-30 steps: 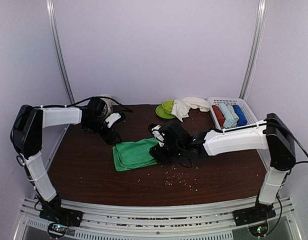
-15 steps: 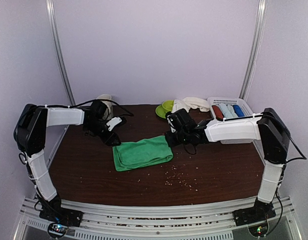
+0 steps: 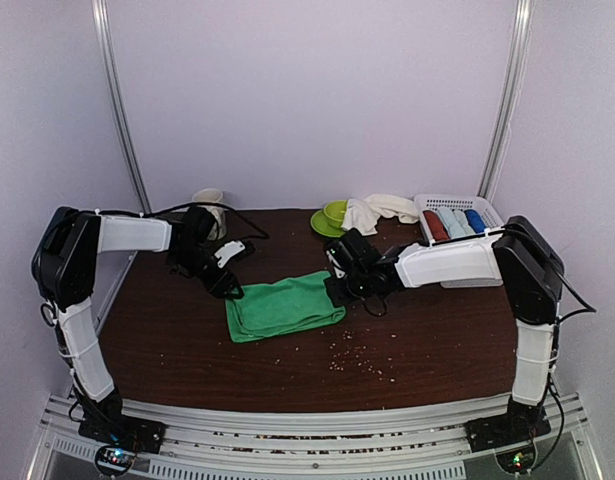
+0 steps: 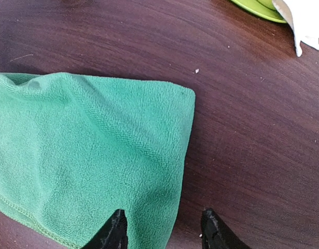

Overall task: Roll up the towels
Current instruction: Smooth out the towel at the center of the board.

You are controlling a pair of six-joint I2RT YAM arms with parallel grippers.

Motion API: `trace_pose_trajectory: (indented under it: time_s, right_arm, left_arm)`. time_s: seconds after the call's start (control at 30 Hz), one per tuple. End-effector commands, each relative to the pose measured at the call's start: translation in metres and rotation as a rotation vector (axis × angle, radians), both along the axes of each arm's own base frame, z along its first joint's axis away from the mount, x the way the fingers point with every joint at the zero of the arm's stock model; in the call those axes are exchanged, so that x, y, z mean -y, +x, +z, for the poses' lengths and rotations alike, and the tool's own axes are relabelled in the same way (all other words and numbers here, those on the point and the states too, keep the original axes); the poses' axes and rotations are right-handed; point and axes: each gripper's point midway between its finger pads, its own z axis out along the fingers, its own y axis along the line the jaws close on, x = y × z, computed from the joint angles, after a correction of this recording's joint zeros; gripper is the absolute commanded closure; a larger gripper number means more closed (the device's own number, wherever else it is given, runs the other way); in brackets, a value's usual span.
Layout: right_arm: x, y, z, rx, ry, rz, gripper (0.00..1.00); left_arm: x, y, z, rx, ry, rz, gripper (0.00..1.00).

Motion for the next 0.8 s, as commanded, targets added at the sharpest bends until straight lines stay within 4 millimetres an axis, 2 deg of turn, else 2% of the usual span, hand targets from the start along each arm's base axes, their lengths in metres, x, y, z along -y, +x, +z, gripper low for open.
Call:
trace_pose_trajectory:
  time_s: [0.0,0.3,0.43,0.6,0.77]
  right_arm:
    - [0.007,-0.011,-0.011,-0.042,-0.017,0.005,0.51]
    - [0.014,-0.022,-0.027,-0.07,-0.07,0.016,0.52]
    - [0.017,-0.028,-0.034,-0.071,-0.109,0.025,0.52]
    - [0.014,-0.036,-0.037,-0.063,-0.136,0.054,0.52]
    - [0.014,-0.04,-0.04,-0.054,-0.172,0.066,0.51]
  left_arm:
    - [0.001,-0.002,-0.004,-0.024,-0.013,-0.017,0.59]
    - [-0.004,0.001,0.001,0.002,0.017,0.001,0.91]
    - [-0.014,0.009,0.003,0.043,0.072,0.035,0.96]
    - [-0.023,0.012,0.0,0.061,0.123,0.055,0.96]
    - [-0.026,0.008,-0.004,0.061,0.141,0.048,0.88]
